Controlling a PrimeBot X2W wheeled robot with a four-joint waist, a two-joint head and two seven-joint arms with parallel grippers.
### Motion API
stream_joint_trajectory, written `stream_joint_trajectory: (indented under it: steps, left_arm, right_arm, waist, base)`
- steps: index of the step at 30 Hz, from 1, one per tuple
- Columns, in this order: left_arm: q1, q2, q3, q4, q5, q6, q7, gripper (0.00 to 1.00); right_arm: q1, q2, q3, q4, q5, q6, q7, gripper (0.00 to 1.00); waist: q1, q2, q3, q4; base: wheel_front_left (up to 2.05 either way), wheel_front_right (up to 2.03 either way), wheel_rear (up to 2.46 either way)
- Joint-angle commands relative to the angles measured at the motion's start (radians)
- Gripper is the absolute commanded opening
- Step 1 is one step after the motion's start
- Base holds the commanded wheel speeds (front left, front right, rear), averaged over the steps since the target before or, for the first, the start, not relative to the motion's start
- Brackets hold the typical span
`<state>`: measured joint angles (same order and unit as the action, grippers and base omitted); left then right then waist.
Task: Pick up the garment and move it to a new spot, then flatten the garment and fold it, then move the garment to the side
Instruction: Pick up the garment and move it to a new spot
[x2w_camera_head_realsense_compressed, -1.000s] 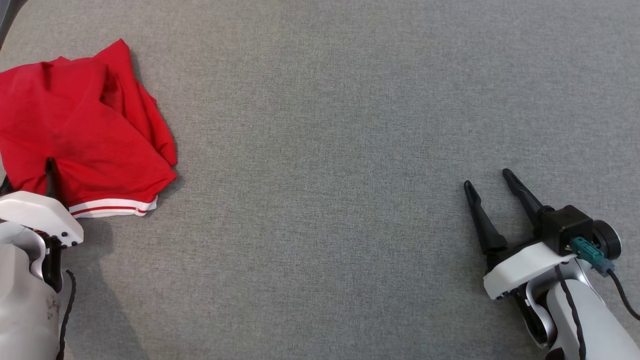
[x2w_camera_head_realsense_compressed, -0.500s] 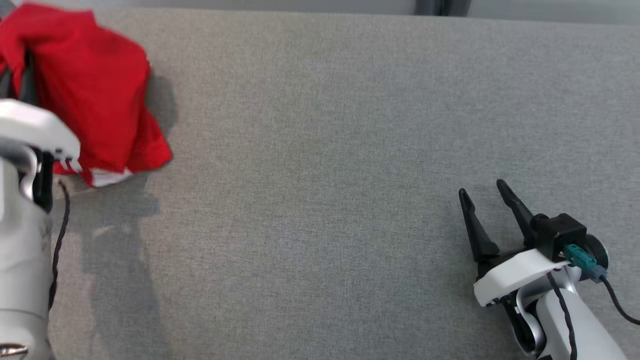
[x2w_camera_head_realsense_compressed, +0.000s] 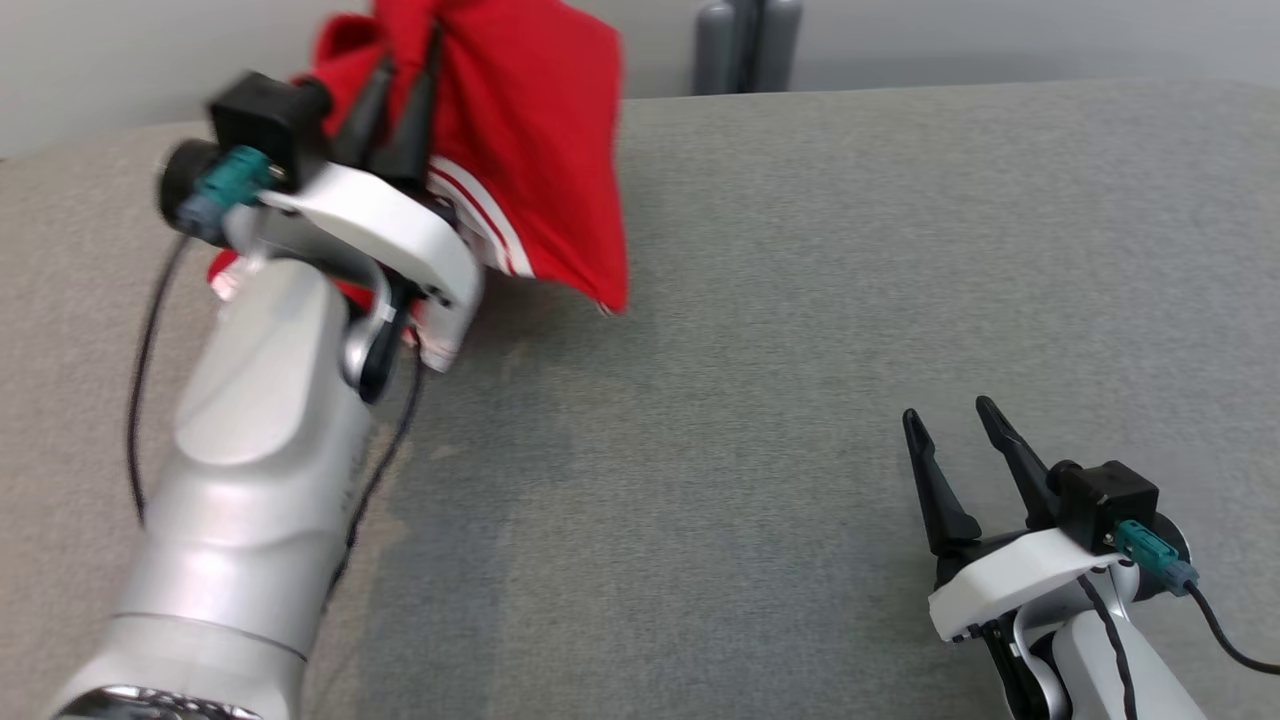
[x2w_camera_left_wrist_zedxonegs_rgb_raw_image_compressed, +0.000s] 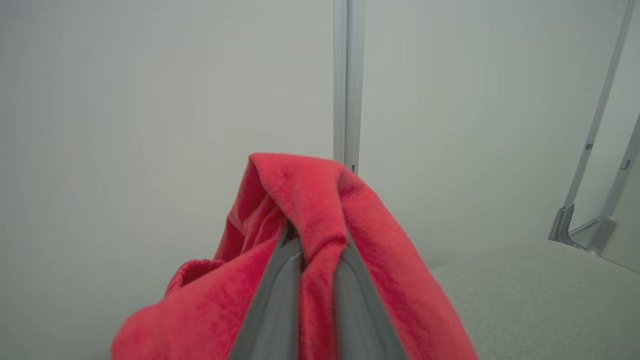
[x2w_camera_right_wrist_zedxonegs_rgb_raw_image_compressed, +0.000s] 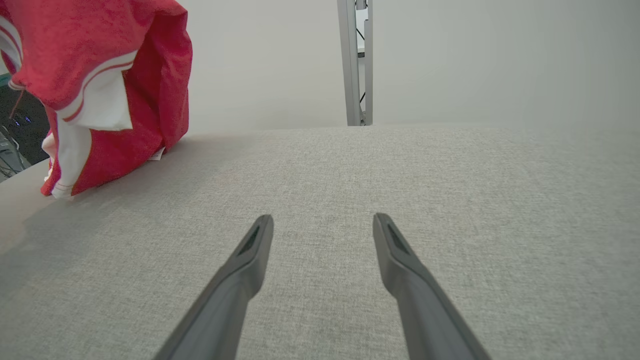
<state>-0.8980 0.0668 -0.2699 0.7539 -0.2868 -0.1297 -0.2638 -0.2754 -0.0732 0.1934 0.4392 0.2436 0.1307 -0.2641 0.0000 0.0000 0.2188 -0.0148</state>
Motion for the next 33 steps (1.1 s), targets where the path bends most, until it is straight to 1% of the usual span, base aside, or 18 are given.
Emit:
stream_joint_trajectory:
  steps: [1,4,8,11,12,15,16,17,20,24,30,33]
  left_arm:
    - [0.019,-0.003,-0.027,-0.01,-0.029,-0.001,-0.001,0.0]
    - [0.063,-0.012,-0.112,-0.03,-0.087,-0.001,-0.001,0.0]
    - [0.134,-0.015,-0.262,-0.11,-0.206,-0.001,-0.002,0.0]
    - [0.186,-0.013,-0.34,-0.17,-0.257,0.033,-0.002,0.0]
    - [0.186,-0.013,-0.34,-0.17,-0.257,0.033,-0.002,0.0]
    - [0.238,-0.013,-0.392,-0.192,-0.267,0.069,-0.001,0.0]
    - [0.253,-0.013,-0.399,-0.198,-0.268,0.08,-0.001,0.34]
    - [0.268,-0.013,-0.402,-0.2,-0.268,0.088,-0.001,1.0]
    - [0.324,-0.014,-0.381,-0.21,-0.254,0.109,-0.001,1.0]
    - [0.406,-0.014,-0.3,-0.233,-0.204,0.129,-0.001,1.0]
    - [0.536,0.003,-0.107,-0.288,-0.096,0.15,-0.001,1.0]
    - [0.607,0.008,-0.005,-0.317,-0.057,0.147,-0.001,1.0]
  right_arm:
    - [0.011,-0.002,-0.006,0.003,0.005,0.0,-0.001,1.0]
    - [0.018,0.001,-0.011,0.007,0.009,0.0,-0.001,1.0]
    - [0.028,0.005,-0.02,0.008,0.007,0.0,-0.001,1.0]
    - [0.036,0.009,-0.033,0.01,0.013,0.0,-0.001,1.0]
    - [0.036,0.009,-0.033,0.01,0.013,0.0,-0.001,1.0]
    - [0.037,0.01,-0.04,0.008,0.013,0.0,-0.001,1.0]
    - [0.039,0.01,-0.042,0.007,0.013,0.0,-0.001,1.0]
    - [0.04,0.011,-0.043,0.007,0.014,0.0,-0.001,1.0]
    - [0.044,0.013,-0.048,0.006,0.013,0.0,-0.001,1.0]
    - [0.048,0.015,-0.054,-0.014,0.007,0.0,-0.001,1.0]
    - [0.065,0.013,-0.079,-0.06,-0.008,0.0,0.0,1.0]
    - [0.079,0.014,-0.09,-0.067,-0.016,0.0,0.0,1.0]
  waist:
    - [0.0,0.0,-0.01,-0.043]
    - [0.0,0.0,-0.015,-0.078]
    - [0.0,0.0,-0.025,-0.113]
    - [0.0,0.0,-0.03,-0.126]
    - [0.0,0.0,-0.03,-0.126]
    - [0.0,0.0,-0.032,-0.131]
    - [0.0,0.0,-0.032,-0.131]
    - [0.0,0.0,-0.033,-0.131]
    - [0.0,0.0,-0.037,-0.127]
    - [0.0,0.0,-0.049,-0.116]
    - [0.0,0.0,-0.07,-0.088]
    - [0.0,0.0,-0.085,-0.072]
  base:
    - [0.0,0.0,0.0]
    - [0.0,0.0,0.0]
    - [0.0,0.0,0.0]
    - [0.0,0.0,0.0]
    - [0.0,0.0,0.0]
    - [0.0,0.0,0.0]
    - [0.0,0.0,0.0]
    - [0.0,0.0,0.0]
    - [0.0,0.0,0.0]
    - [0.0,0.0,0.0]
    - [0.0,0.0,0.0]
    - [0.0,0.0,0.0]
